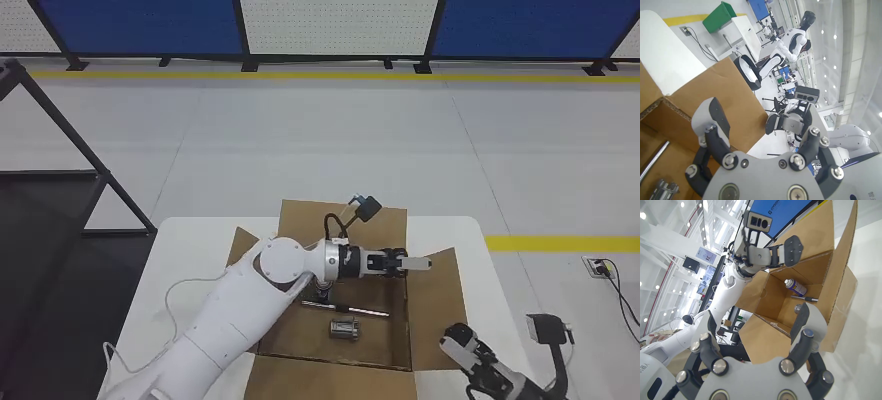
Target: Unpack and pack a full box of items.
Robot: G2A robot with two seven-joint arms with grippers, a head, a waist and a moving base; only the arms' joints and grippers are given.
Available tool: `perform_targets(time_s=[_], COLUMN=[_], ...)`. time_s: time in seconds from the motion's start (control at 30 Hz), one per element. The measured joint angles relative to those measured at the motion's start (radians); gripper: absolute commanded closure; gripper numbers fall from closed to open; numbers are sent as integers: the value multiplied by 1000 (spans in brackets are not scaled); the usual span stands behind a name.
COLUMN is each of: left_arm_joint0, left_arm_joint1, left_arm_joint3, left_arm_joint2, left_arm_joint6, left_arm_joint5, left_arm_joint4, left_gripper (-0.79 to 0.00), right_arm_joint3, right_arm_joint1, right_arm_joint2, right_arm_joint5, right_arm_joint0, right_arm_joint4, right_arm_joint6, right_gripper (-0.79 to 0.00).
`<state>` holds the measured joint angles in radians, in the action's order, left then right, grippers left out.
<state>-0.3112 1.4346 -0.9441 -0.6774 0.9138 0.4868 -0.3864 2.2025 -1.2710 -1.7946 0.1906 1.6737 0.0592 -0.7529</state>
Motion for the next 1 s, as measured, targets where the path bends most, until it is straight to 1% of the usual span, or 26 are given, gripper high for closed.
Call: perform_targets(time_s=[0.07, 0.17, 0.2, 0.27, 0.3, 0.4, 0.43, 0.53, 0.6, 0.7, 0.77, 0.9, 1.0], left_arm_joint0=[-43, -139, -186, -262, -313, -437, -470, -561, -606, -654, -680, -734, -740], left_arm_joint1=[-28, -81, -102, -133, -152, -188, -196, -215, -224, -233, -236, -238, -238], left_arm_joint3=[-48, -165, -221, -312, -373, -509, -541, -615, -641, -663, -672, -676, -677], left_arm_joint2=[-52, -156, -202, -272, -319, -423, -449, -519, -554, -594, -614, -647, -649], left_arm_joint6=[5, 14, 20, 27, 31, 42, 43, 44, 44, 30, 8, -73, -77], left_arm_joint5=[20, 27, 19, -2, -18, -51, -58, -67, -58, -35, -22, 7, 10], left_arm_joint4=[18, 65, 88, 126, 153, 203, 210, 211, 200, 182, 168, 112, 103], left_gripper=[-785, -785, -785, -785, -785, -785, -785, -785, -785, -785, -785, -785, -785], right_arm_joint3=[-20, -53, -65, -82, -91, -111, -117, -132, -141, -156, -161, -172, -174], right_arm_joint1=[2, 6, 9, 12, 13, 17, 19, 22, 24, 27, 29, 31, 32], right_arm_joint2=[5, 14, 16, 21, 27, 42, 47, 62, 70, 75, 77, 77, 79], right_arm_joint5=[-23, -61, -72, -86, -95, -111, -114, -124, -130, -145, -157, -187, -215], right_arm_joint0=[-21, -71, -92, -121, -138, -172, -182, -205, -217, -228, -232, -235, -234], right_arm_joint4=[-7, -32, -41, -50, -56, -64, -65, -68, -68, -68, -63, -59, -63], right_arm_joint6=[-1, -5, -12, -22, -27, -37, -39, -41, -39, -27, -16, 21, 40], right_gripper=[-785, -785, -785, -785, -785, -785, -785, -785, -785, -785, -785, -785, -785])
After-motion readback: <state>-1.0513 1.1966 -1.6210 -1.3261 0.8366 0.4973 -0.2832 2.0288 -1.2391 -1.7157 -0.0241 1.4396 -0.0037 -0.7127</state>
